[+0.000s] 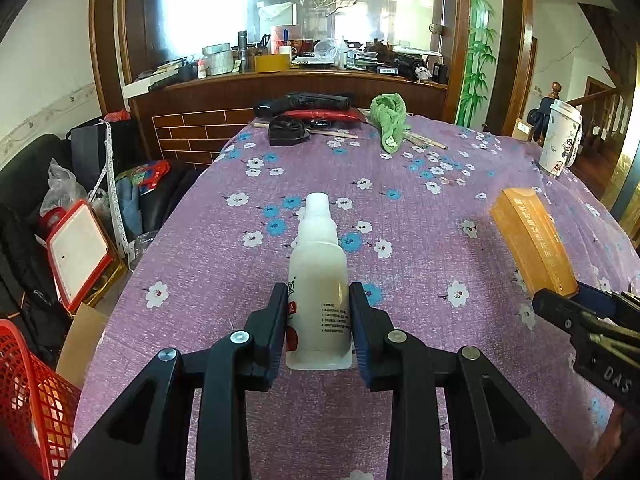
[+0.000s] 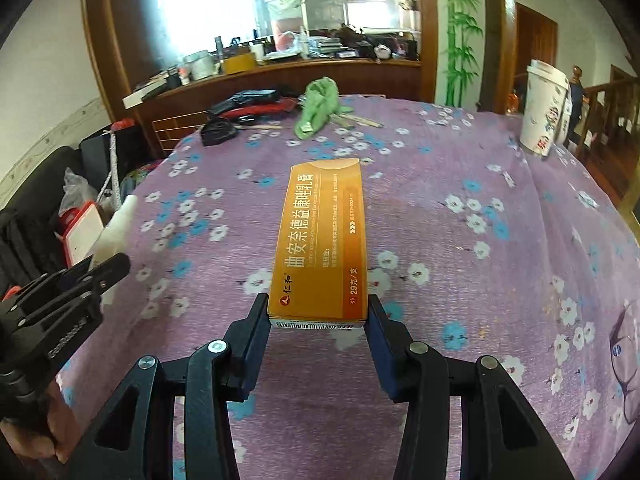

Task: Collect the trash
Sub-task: 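Lift the spray bottle and medicine box off the table in both tools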

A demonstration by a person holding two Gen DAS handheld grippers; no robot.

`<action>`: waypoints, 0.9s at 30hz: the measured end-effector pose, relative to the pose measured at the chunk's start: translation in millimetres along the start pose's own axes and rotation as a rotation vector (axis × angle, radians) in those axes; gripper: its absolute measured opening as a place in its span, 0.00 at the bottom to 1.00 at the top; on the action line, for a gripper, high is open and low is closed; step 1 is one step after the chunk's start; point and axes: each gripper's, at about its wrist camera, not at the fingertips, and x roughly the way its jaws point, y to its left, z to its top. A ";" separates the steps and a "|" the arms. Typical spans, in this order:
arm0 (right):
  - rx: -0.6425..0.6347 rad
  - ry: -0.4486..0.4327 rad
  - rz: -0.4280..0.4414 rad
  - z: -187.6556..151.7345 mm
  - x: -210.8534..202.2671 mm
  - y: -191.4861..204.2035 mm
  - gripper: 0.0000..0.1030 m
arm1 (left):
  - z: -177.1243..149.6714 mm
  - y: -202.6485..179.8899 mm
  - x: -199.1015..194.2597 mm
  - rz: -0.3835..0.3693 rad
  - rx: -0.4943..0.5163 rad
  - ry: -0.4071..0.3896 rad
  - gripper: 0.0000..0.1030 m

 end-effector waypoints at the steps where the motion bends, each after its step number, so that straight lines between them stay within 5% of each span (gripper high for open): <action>1: -0.007 -0.004 0.002 -0.2 -0.6 1.9 0.49 | 0.4 0.0 0.0 0.001 0.001 -0.001 0.28; 27: -0.030 -0.051 -0.051 0.6 -4.4 5.3 0.49 | 6.6 -3.7 -18.7 0.085 0.032 -0.120 0.28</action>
